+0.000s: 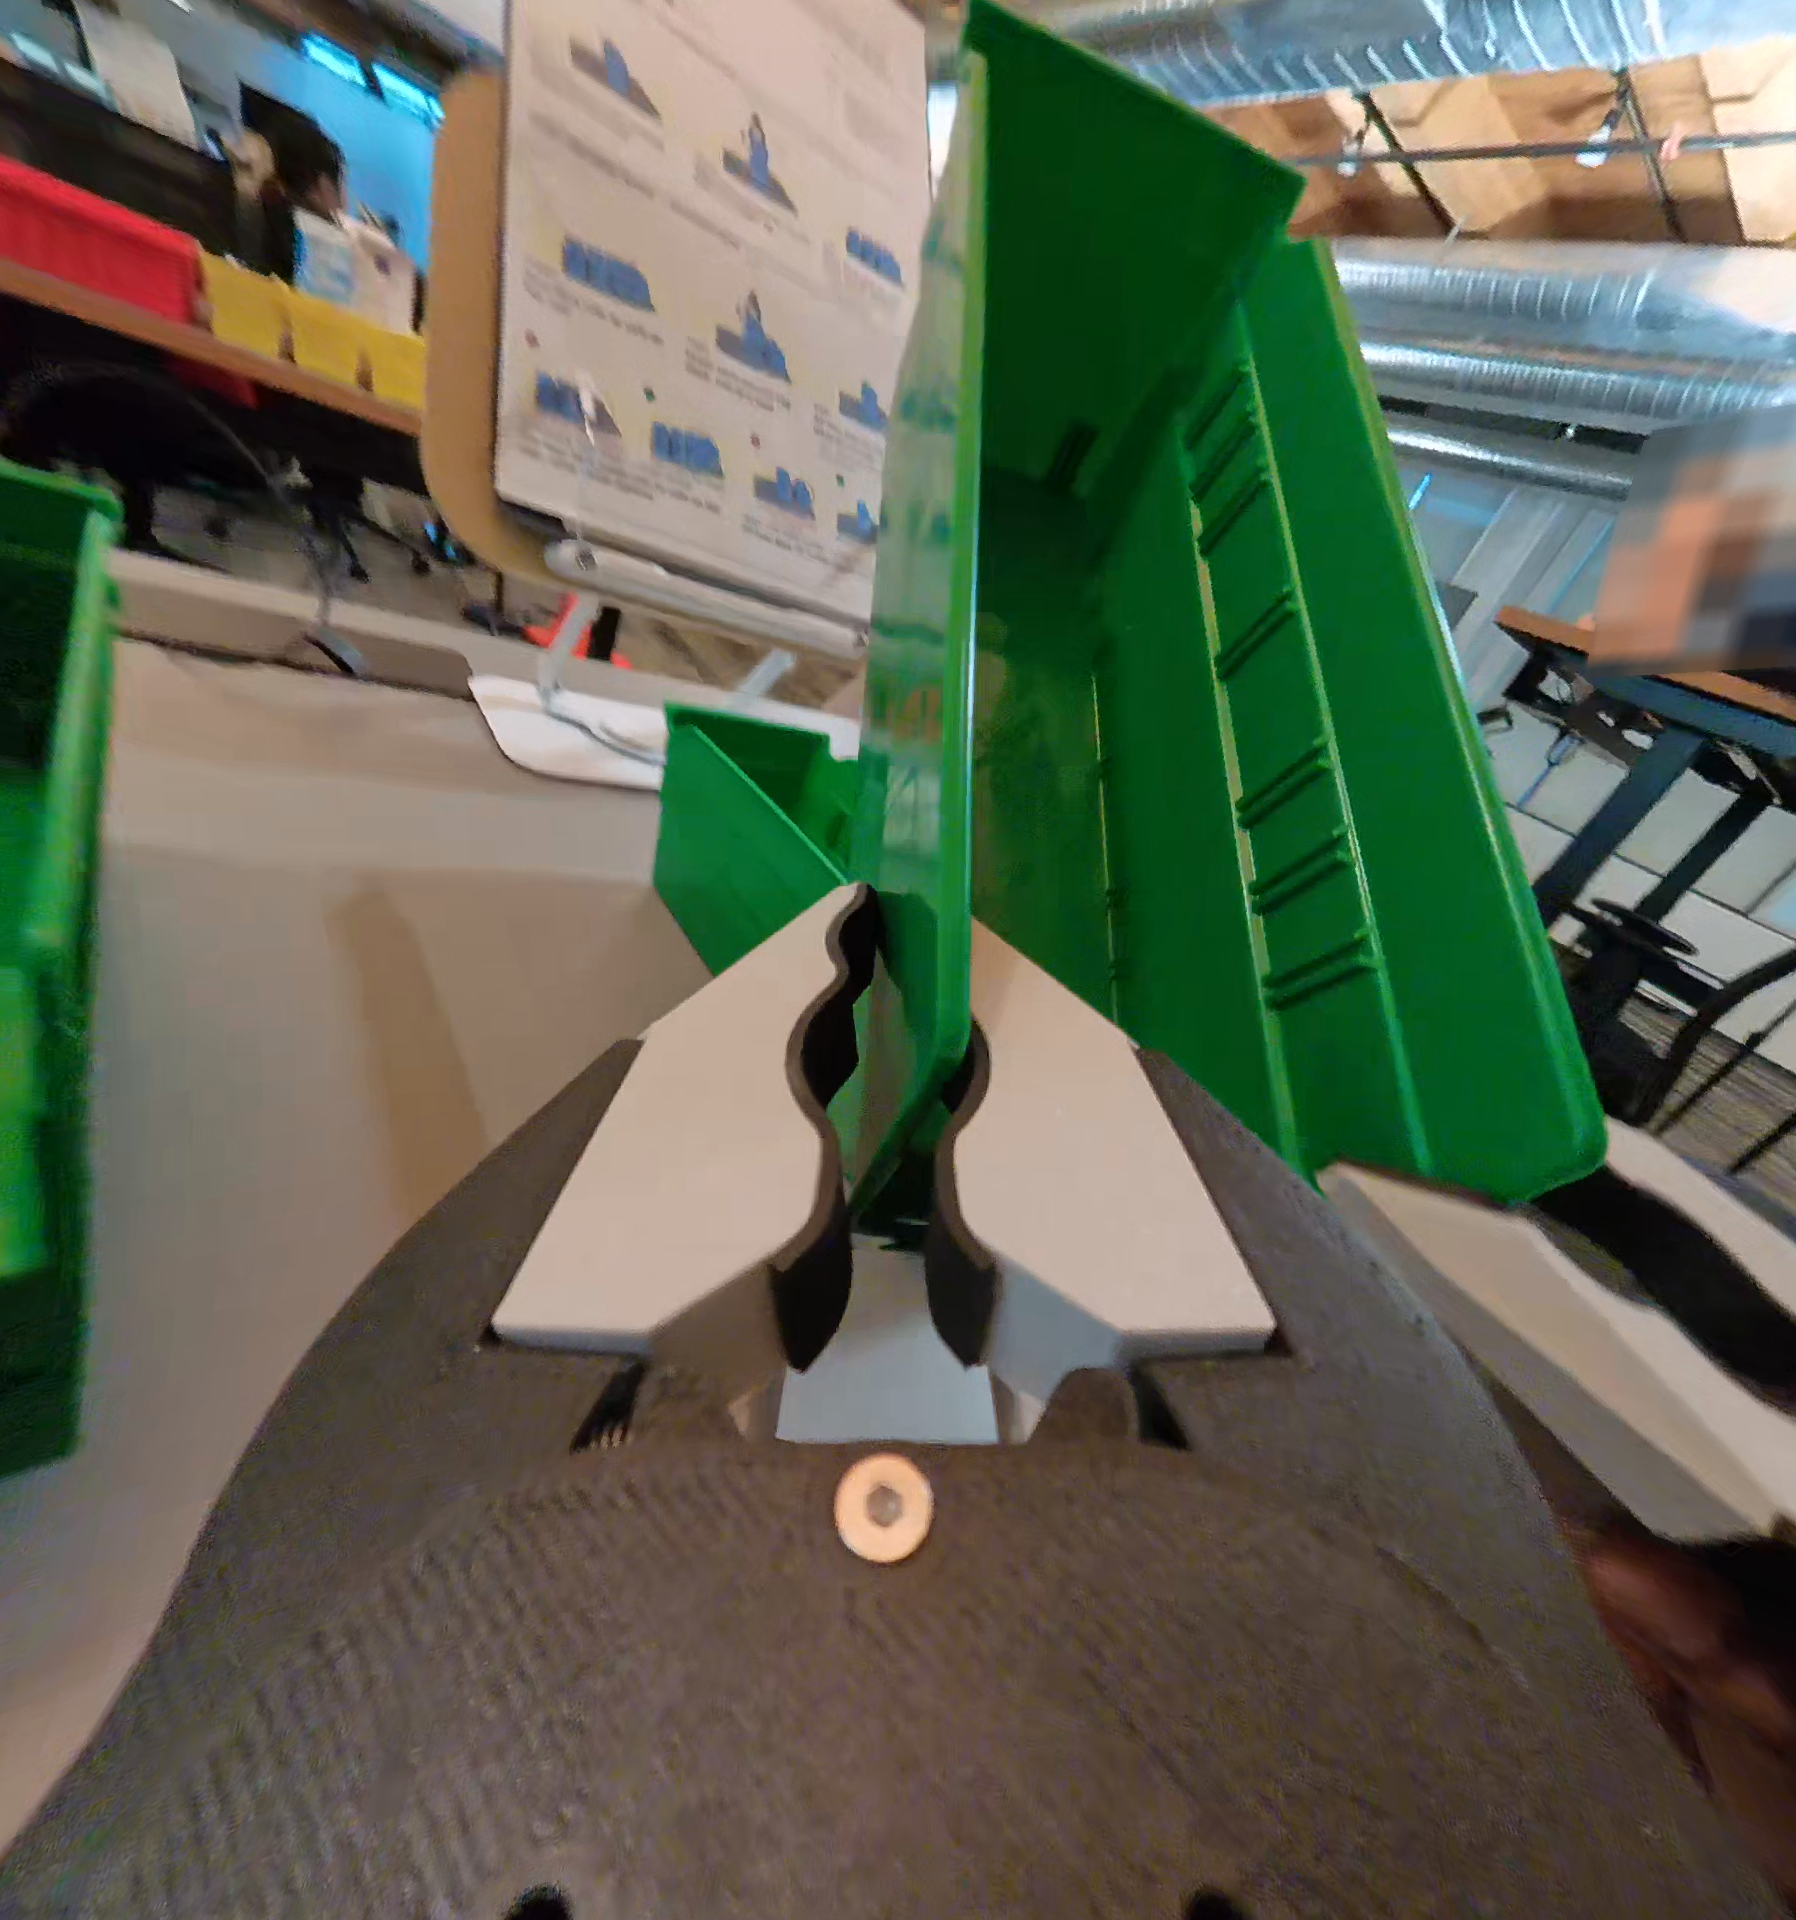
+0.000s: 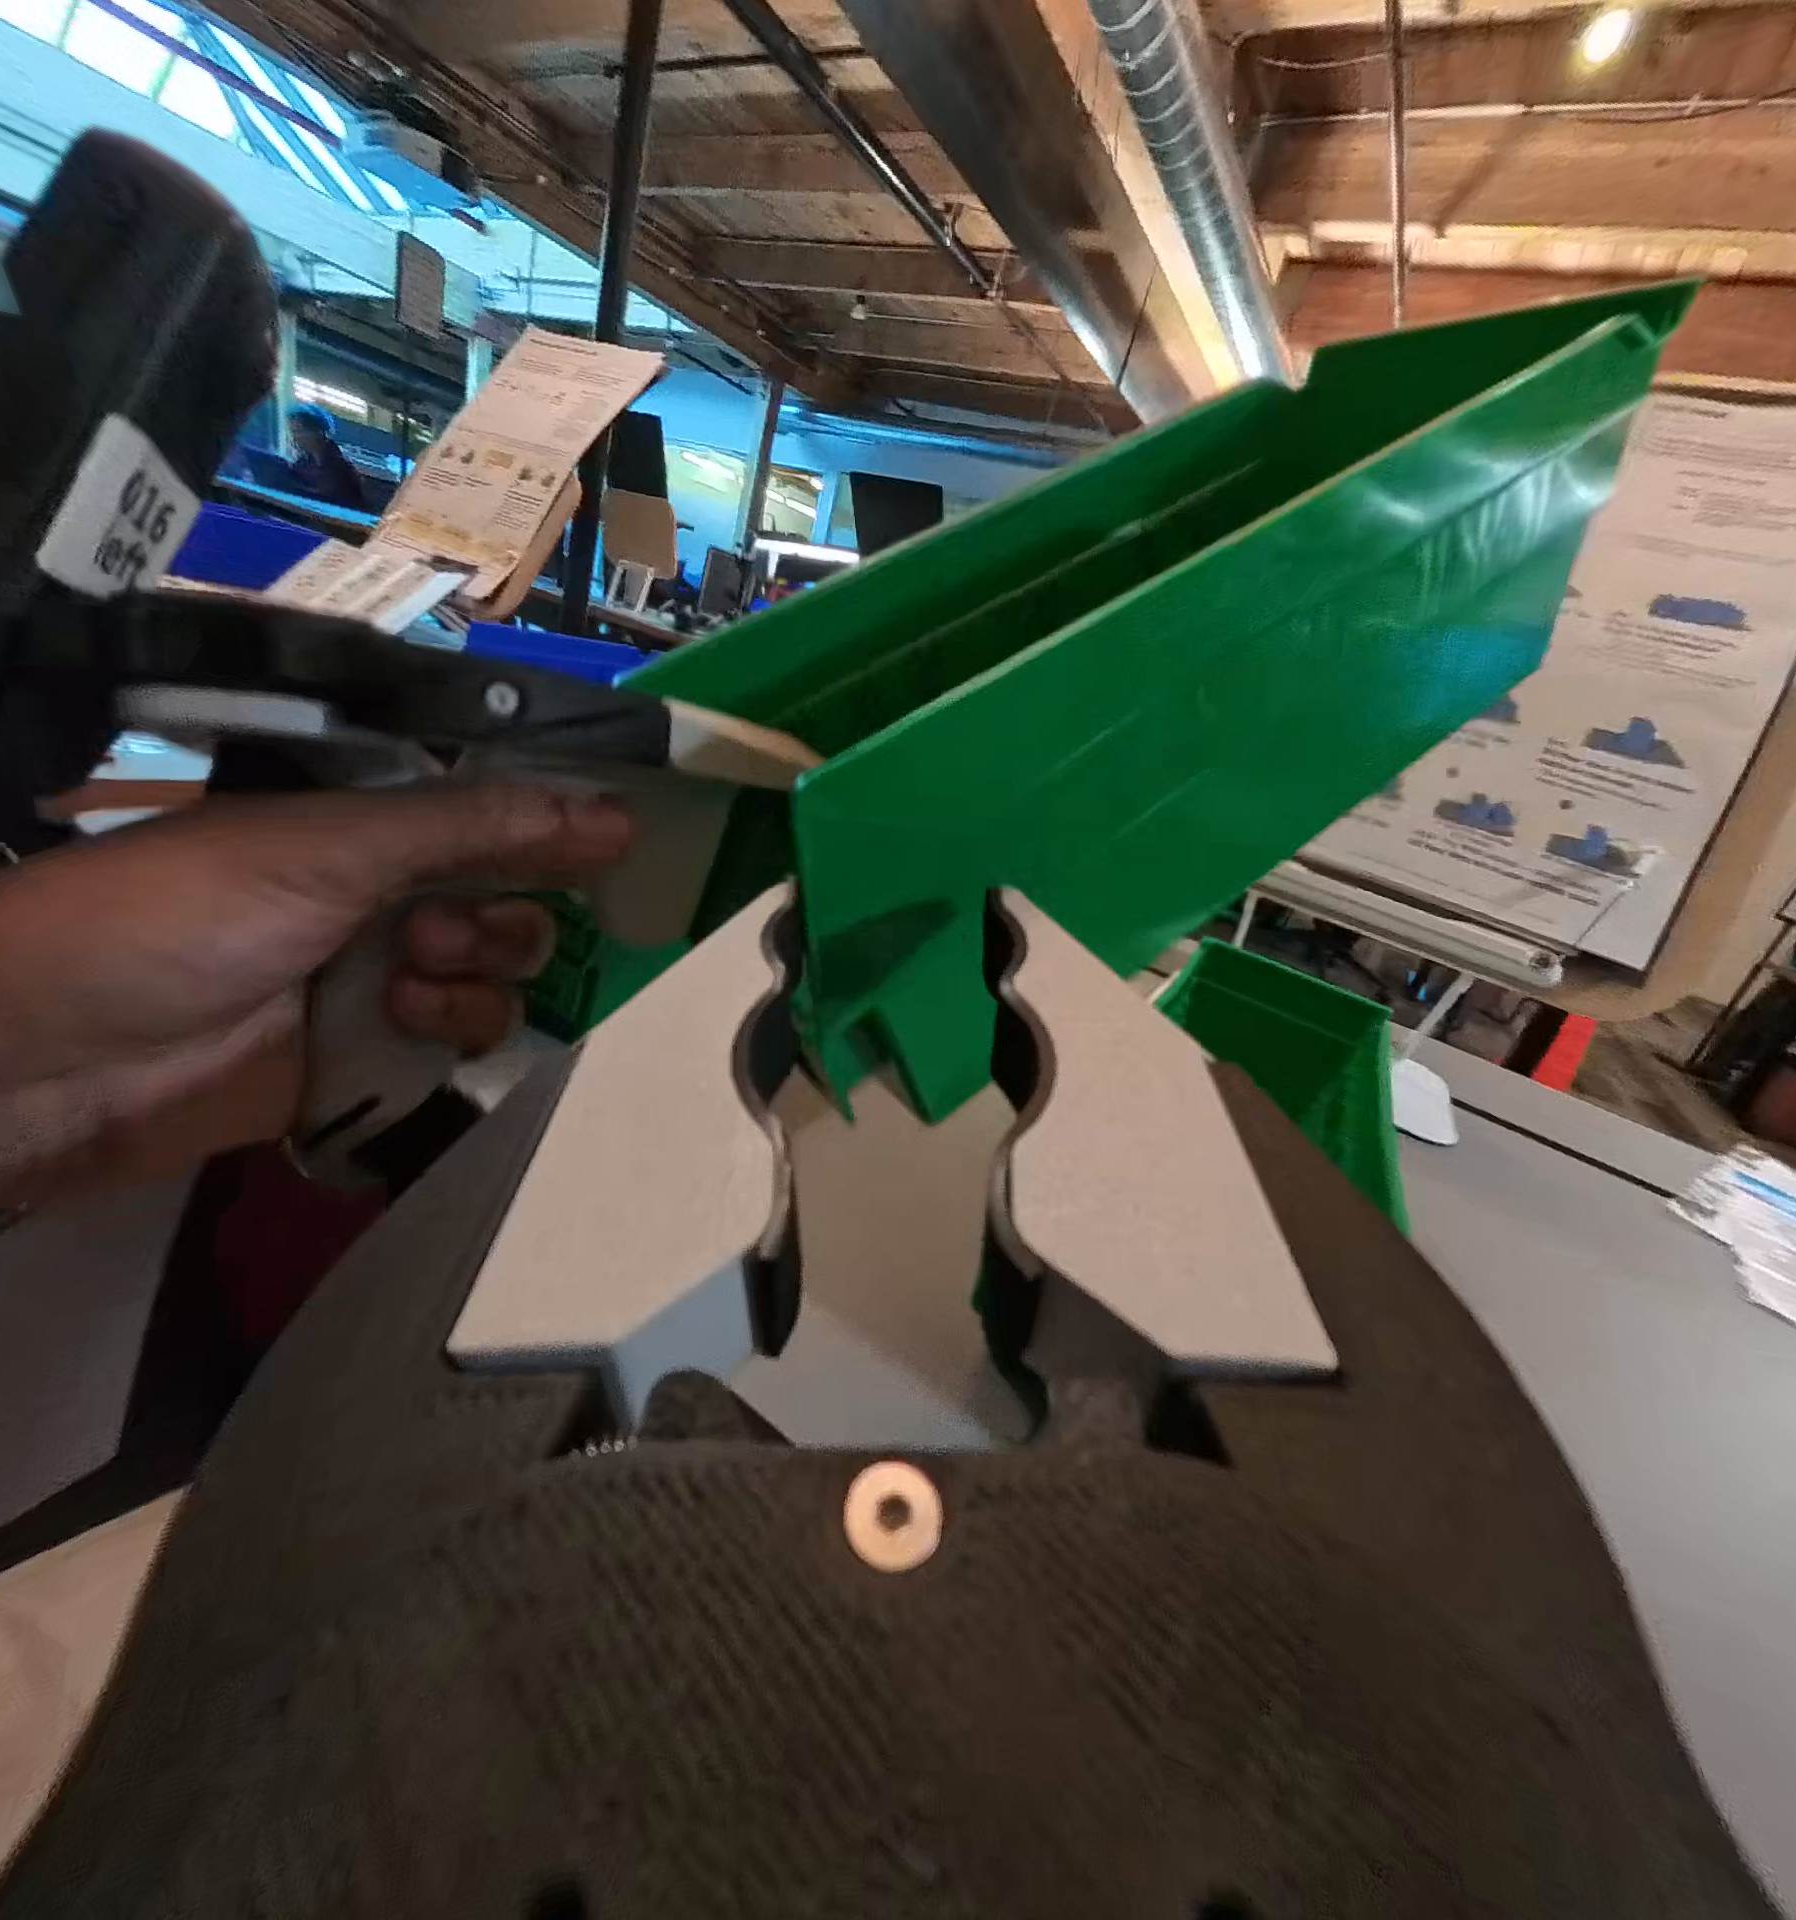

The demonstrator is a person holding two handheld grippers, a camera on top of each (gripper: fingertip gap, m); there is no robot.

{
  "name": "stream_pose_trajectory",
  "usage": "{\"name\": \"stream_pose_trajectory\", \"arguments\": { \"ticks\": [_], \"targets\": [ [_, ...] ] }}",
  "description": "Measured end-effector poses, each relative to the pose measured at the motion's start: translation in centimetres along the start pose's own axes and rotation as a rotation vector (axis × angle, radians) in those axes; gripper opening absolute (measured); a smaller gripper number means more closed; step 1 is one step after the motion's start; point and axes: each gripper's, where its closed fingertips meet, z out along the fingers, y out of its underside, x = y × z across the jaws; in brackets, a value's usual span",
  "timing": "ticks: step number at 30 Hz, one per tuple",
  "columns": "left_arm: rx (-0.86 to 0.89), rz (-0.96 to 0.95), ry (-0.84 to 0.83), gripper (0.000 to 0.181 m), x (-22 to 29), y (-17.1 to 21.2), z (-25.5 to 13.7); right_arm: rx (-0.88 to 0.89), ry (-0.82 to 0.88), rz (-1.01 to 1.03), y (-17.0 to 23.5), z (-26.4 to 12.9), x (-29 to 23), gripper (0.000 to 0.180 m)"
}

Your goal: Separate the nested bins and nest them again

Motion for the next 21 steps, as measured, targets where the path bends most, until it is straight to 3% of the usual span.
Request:
{"name": "stream_pose_trajectory", "arguments": {
  "ticks": [6, 10, 14, 21],
  "targets": [
    [0.164, 0.078, -0.162, 0.001, -5.5, -7.7, -2.2, -0.022, 0.007, -0.1, 1.8, 0.0, 0.1, 0.028],
    [0.167, 0.076, -0.338, 0.002, -11.7, -11.5, -4.6, -0.073, 0.006, -0.078, 3.4, 0.4, 1.1, 0.026],
    [0.068, 0.02, -0.463, 0.001, -16.6, -11.5, -6.3, -0.109, 0.014, -0.079, 4.5, 0.7, 1.6, 0.023],
    [-0.088, -0.037, -0.466, 0.002, -19.1, -8.9, -6.1, -0.127, -0.022, -0.12, 5.0, 0.9, 0.6, 0.022]
  ]
}}
